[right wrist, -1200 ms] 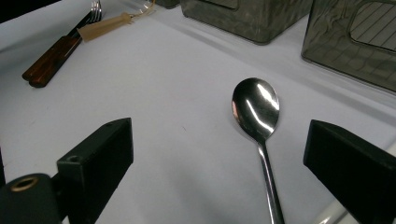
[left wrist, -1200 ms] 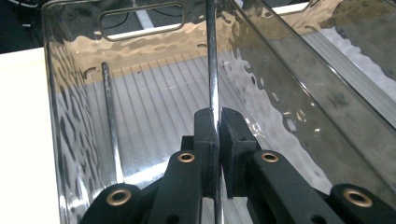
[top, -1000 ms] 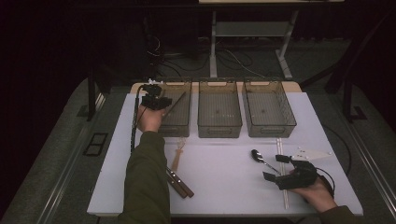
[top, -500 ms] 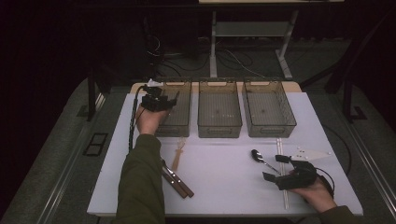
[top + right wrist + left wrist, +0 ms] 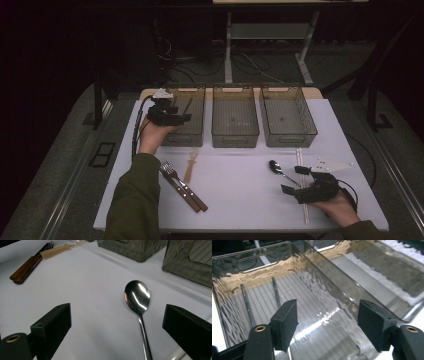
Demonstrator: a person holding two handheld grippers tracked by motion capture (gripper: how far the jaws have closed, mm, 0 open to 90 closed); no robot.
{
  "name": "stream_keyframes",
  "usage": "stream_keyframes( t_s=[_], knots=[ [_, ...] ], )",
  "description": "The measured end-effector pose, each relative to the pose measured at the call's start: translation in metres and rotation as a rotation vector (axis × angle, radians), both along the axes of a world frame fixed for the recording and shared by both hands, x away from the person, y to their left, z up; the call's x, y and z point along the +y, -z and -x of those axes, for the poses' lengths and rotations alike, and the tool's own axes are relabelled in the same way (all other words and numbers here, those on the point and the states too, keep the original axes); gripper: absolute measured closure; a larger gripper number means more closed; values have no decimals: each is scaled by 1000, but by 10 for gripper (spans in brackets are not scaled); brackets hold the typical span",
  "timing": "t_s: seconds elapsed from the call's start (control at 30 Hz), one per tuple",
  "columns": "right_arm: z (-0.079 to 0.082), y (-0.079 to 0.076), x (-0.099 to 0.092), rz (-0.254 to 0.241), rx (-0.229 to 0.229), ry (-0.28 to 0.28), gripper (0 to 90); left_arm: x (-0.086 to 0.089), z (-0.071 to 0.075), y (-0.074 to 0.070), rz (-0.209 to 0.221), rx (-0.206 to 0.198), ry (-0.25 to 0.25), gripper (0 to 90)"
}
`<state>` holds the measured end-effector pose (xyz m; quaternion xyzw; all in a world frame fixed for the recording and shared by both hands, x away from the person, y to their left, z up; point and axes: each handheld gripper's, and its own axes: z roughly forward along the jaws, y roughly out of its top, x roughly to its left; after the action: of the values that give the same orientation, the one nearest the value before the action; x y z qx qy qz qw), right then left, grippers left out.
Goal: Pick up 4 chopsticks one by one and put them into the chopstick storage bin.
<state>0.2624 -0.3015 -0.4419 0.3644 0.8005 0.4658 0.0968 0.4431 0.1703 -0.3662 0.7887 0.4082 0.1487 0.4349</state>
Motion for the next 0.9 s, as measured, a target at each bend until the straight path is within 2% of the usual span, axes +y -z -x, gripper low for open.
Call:
stream_keyframes(
  t_s=[0.27, 0.4, 0.57, 0.77, 0.9],
  knots=[
    [0, 0, 0, 4, 3, 2, 83, -1, 27, -3, 13, -18, 26, 222],
    [0, 0, 0, 5, 4, 5, 83, -3, 41, -2, -1, -20, 39, 184],
    [0, 1, 0, 6, 4, 6, 83, -5, 61, 3, -1, -19, 67, 149],
    [0, 1, 0, 6, 6, 9, 83, -4, 82, 8, 14, -44, 77, 135],
    [0, 1, -1, 1, 3, 11, 83, -7, 96, 15, 2, -51, 85, 120]
  ],
)
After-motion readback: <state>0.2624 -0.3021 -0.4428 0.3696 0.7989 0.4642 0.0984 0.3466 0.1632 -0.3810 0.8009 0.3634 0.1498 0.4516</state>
